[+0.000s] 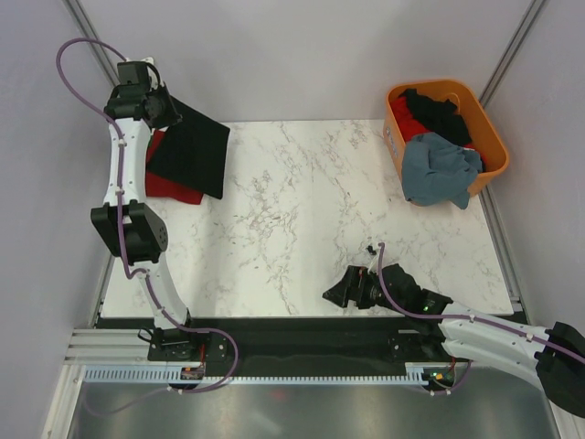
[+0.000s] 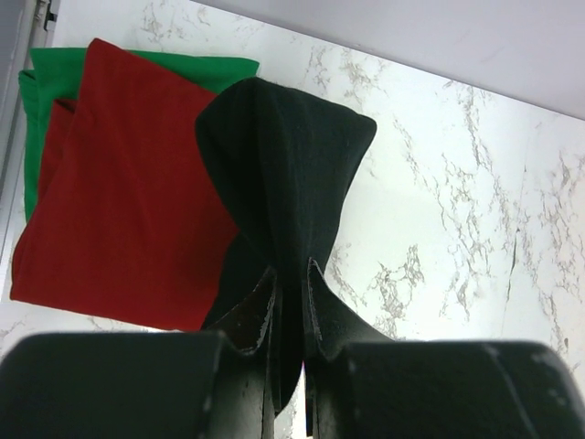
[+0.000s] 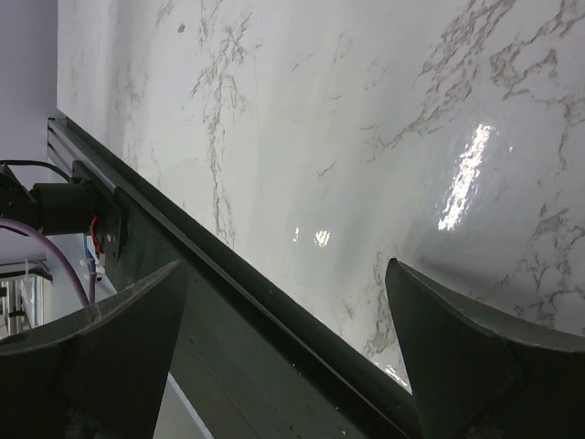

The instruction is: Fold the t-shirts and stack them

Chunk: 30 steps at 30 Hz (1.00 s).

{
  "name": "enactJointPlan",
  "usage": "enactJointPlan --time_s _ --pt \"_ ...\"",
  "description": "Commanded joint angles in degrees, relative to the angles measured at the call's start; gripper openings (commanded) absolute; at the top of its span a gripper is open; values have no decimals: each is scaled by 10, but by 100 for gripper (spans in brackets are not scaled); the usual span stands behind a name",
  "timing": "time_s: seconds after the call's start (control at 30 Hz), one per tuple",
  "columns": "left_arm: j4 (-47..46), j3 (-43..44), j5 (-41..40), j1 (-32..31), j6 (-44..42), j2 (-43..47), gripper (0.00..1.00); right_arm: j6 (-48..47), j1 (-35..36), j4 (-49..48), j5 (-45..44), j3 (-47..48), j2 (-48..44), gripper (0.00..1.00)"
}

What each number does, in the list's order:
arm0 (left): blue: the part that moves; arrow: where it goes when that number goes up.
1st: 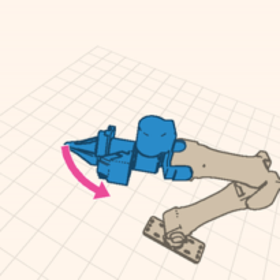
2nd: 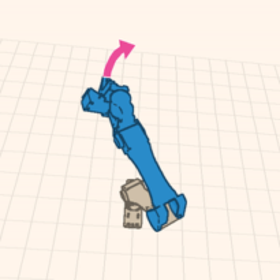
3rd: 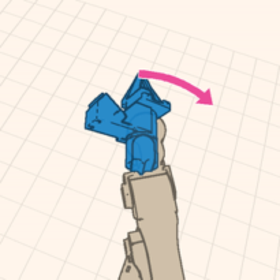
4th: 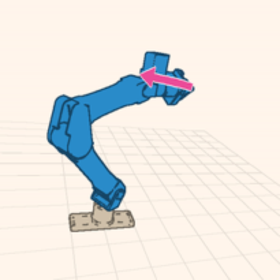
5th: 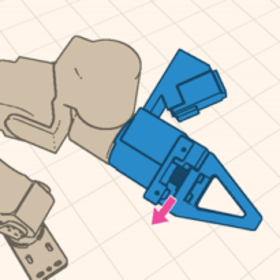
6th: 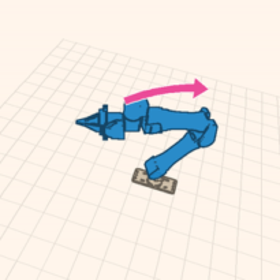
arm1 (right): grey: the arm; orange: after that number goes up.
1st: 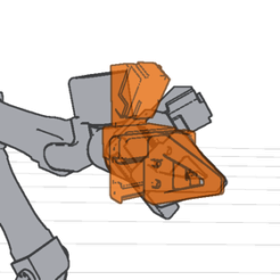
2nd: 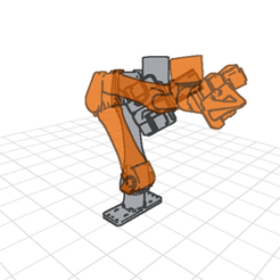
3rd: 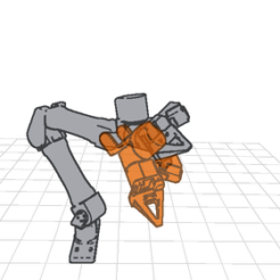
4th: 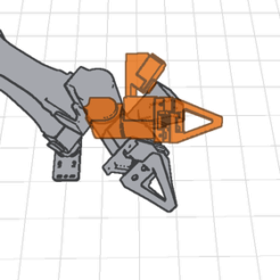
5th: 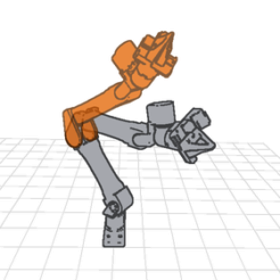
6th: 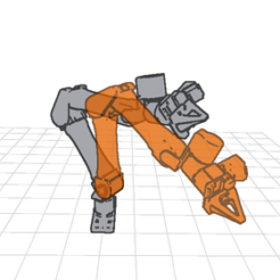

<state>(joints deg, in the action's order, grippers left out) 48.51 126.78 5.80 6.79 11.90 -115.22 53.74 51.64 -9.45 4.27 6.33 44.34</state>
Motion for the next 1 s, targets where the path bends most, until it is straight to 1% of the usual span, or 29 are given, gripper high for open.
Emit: enactJointPlan --time_s 0.0,0.3,0.43,0.67,0.97 --pt "-14 40 -17 12 -25 0 2 -6 1 -25 4 -3 -2 97" --pt "-16 52 -29 25 -40 -14 2 -6 0 -35 9 -3 11 97" --pt "-18 78 -27 27 -33 -42 2 -5 0 -36 8 -4 12 97" --pt "-19 126 -71 38 -24 -90 2 1 -3 -42 5 -4 22 97" --pt "-37 143 -98 71 -9 -141 2 2 -6 -47 2 -2 33 97"
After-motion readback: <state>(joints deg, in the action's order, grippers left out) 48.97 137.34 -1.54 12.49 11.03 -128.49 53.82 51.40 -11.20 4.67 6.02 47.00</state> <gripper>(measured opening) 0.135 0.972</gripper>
